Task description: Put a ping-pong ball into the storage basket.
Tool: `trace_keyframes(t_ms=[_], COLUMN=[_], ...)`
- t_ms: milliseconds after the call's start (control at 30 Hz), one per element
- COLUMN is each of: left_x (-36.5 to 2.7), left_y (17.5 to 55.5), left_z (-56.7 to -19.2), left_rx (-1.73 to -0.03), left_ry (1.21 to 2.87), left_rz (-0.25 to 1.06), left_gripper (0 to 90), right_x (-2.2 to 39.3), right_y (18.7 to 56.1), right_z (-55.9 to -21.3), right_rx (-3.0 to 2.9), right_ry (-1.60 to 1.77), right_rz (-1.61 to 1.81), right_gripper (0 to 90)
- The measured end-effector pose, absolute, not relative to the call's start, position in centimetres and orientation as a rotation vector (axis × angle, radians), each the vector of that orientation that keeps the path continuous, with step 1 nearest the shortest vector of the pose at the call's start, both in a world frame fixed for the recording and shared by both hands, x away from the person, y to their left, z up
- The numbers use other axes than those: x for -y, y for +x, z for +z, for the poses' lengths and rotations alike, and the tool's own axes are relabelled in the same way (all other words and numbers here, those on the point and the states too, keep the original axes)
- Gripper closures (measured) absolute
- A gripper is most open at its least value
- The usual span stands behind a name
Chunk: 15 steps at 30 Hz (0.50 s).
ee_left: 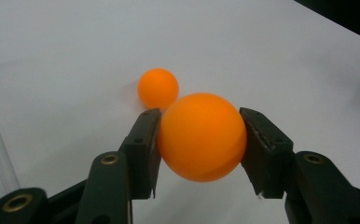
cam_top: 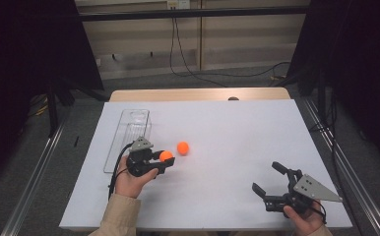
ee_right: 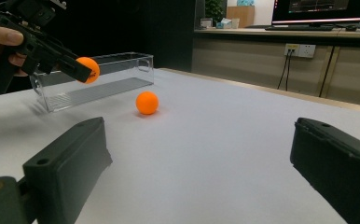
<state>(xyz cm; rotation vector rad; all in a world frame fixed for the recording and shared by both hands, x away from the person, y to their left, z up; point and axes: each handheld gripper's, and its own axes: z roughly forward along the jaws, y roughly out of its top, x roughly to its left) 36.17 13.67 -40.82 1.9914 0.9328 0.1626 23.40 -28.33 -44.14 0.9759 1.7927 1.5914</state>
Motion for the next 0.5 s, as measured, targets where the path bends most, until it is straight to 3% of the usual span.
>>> trace_keyframes(t_ms=[500], left_x=[-14.31], left_y=[36.25], left_z=[-40.47], left_rx=[-0.951], left_ry=[1.976], left_rz=[0.171], left_gripper=[50.8], right_x=[28.33], right_y=[23.39], right_z=[-44.14], right_rx=[-1.793], right_ry=[0.976], right_rz=[1.592], right_gripper=[3.2])
